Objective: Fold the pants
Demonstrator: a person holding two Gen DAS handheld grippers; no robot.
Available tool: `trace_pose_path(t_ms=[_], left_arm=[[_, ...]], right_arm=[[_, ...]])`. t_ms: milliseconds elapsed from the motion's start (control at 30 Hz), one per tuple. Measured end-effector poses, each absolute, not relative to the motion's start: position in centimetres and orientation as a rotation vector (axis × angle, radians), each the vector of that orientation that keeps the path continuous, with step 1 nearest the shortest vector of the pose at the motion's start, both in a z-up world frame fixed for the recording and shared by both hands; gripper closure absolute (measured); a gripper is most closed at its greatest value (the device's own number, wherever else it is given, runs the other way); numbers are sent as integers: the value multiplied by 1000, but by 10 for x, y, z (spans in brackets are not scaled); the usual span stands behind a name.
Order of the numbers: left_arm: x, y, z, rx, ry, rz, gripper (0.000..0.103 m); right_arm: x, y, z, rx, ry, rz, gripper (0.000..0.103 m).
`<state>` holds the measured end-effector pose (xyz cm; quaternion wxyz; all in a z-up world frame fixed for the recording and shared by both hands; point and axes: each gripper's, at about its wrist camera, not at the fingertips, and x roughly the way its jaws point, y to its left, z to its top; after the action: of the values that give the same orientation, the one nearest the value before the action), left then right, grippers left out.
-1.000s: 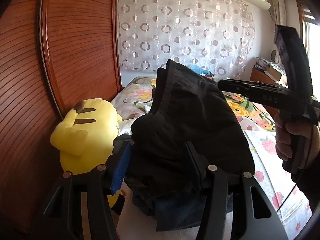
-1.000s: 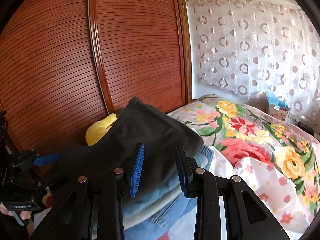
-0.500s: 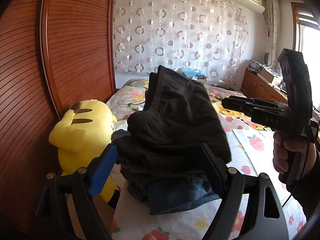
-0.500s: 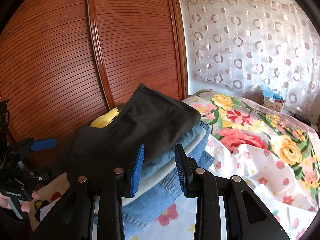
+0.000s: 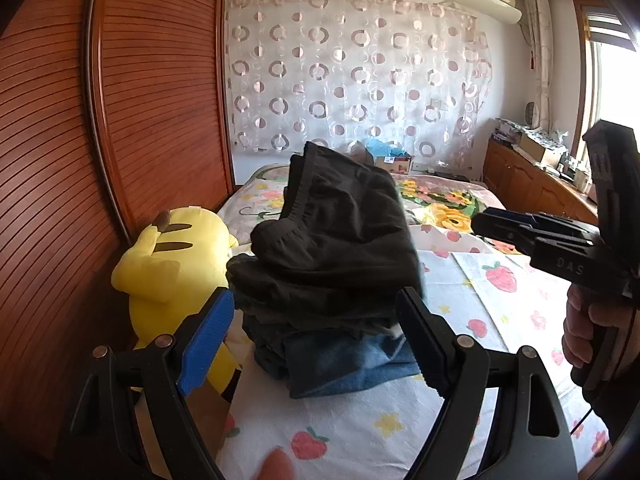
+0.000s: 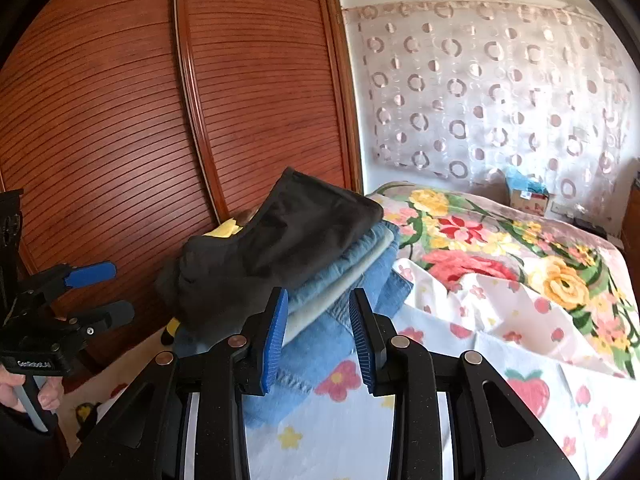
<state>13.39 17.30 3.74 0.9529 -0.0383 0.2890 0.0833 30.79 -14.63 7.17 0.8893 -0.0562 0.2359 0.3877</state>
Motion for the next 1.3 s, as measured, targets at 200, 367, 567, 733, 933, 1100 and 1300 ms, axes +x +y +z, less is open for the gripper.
trace_pose_path(t_ms=[200,367,567,733,933,1100,1300], left_arm=[[123,159,40,-73,573,145,19],[114,143,42,-60,567,118,19],[105,125,42,-52,565,84,19],[98,108,45,-38,557,54,19],[88,82,48,-31,542,13,19],[82,61,45,-33,549,-25,19],[76,35,46,-26,551,-68,19]], right_arm=[[279,-161,70,-107,481,760,70],[252,-174,72,-98,473,716,63],[221,-189,72,-81,468,654,53],[199,-198,73,-84,457,596,39],[168,-211,73,-67,447,516,25],[138,-223,73,-72,452,440,24],[103,-218,86,-69,439,364,24]])
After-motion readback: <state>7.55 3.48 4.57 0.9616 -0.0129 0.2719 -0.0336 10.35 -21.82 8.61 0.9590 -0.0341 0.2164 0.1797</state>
